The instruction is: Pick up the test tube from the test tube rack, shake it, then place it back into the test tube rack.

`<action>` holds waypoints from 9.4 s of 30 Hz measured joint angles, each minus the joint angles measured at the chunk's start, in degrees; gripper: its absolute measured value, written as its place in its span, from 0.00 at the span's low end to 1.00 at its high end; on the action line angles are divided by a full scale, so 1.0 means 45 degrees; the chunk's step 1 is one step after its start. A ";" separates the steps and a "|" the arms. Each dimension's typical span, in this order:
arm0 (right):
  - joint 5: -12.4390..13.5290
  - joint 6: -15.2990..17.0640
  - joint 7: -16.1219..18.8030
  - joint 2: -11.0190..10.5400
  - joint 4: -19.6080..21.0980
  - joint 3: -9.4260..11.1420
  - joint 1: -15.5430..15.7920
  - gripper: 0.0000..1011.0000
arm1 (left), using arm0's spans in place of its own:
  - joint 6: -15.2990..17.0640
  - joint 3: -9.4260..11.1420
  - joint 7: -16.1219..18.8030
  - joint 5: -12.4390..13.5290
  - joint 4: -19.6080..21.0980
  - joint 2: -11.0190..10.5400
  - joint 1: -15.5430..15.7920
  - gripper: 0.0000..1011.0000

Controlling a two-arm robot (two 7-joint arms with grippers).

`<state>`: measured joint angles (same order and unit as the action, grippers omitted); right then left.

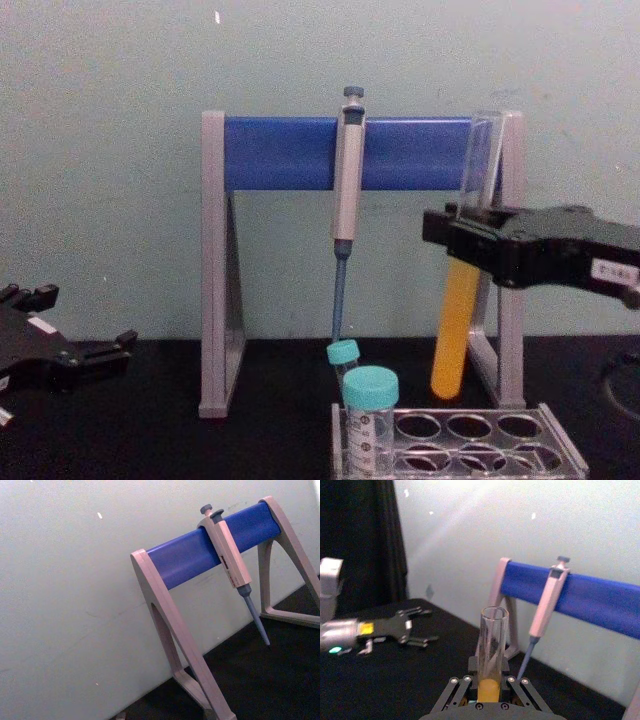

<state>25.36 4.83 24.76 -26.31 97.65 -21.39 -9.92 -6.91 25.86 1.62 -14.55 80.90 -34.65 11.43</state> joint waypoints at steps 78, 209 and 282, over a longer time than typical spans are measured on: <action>-0.1083 0.0108 -0.1524 0.1133 -0.0709 0.0458 -0.0269 0.23 | 0.0000 0.0000 0.0000 0.0000 0.0000 0.0000 0.0000 0.99; -0.0994 0.0683 -0.0966 0.0604 -0.0496 0.0306 0.0161 0.23 | 0.0000 0.0000 0.0000 -0.0001 0.0000 0.0000 0.0000 0.99; -0.1591 0.0668 -0.1059 0.1047 -0.1815 -0.0037 0.0285 0.33 | 0.0000 0.0000 0.0000 -0.0001 0.0000 0.0000 0.0000 0.99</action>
<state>18.20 7.84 20.00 -21.60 89.48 -21.56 -8.64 -6.91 25.86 1.62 -14.55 80.90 -34.65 11.43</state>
